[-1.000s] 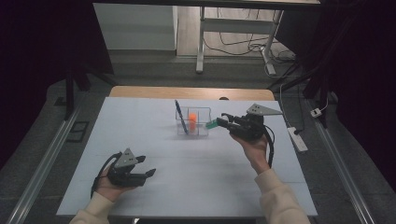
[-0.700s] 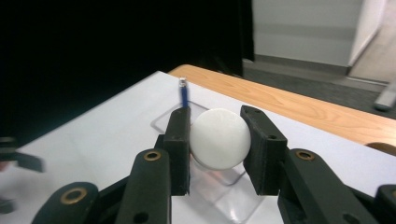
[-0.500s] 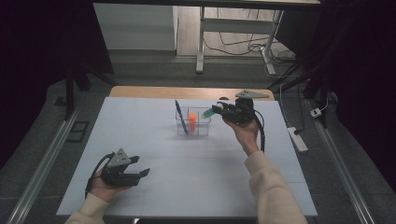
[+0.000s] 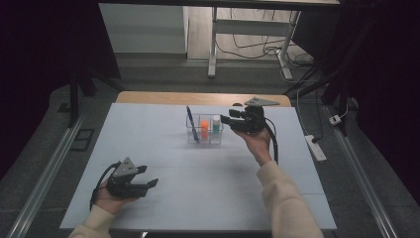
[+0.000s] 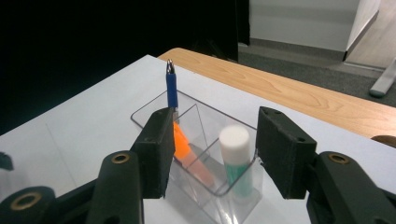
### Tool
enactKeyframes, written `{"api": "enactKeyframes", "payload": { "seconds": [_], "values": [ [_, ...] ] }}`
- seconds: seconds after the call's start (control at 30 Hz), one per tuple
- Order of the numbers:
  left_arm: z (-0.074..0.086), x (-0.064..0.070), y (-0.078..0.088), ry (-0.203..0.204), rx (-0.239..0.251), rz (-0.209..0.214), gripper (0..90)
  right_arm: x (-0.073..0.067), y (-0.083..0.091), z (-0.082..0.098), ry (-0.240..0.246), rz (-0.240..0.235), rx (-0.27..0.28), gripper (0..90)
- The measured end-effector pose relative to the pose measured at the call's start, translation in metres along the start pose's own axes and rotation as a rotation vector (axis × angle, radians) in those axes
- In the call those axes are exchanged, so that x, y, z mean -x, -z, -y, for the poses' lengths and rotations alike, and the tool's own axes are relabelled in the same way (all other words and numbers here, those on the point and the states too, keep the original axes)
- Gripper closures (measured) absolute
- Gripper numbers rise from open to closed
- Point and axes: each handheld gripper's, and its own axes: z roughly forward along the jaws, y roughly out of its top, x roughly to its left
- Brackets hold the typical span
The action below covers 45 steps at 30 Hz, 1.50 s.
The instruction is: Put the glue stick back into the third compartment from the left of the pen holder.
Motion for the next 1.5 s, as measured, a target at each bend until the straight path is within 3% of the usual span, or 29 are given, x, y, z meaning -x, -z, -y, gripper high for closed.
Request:
{"api": "enactKeyframes", "payload": {
  "seconds": [0.2, 0.8, 1.2, 1.5],
  "values": [
    [0.0, -0.001, 0.0, 0.009, 0.003, -0.002, 33.1, 0.001, 0.019, 0.013, 0.025, -0.011, -0.03, 45.3],
    [-0.002, -0.003, -0.006, 0.02, -0.01, -0.004, 32.2, -0.004, 0.081, 0.085, 0.047, -0.038, -0.083, 44.3],
    [-0.004, -0.005, -0.005, 0.026, 0.002, -0.003, 32.1, 0.003, 0.115, 0.115, 0.037, -0.018, -0.098, 44.0],
    [-0.007, -0.005, -0.006, 0.032, 0.006, -0.002, 31.8, 0.005, 0.125, 0.125, 0.055, -0.01, -0.109, 43.6]
  ]
}}
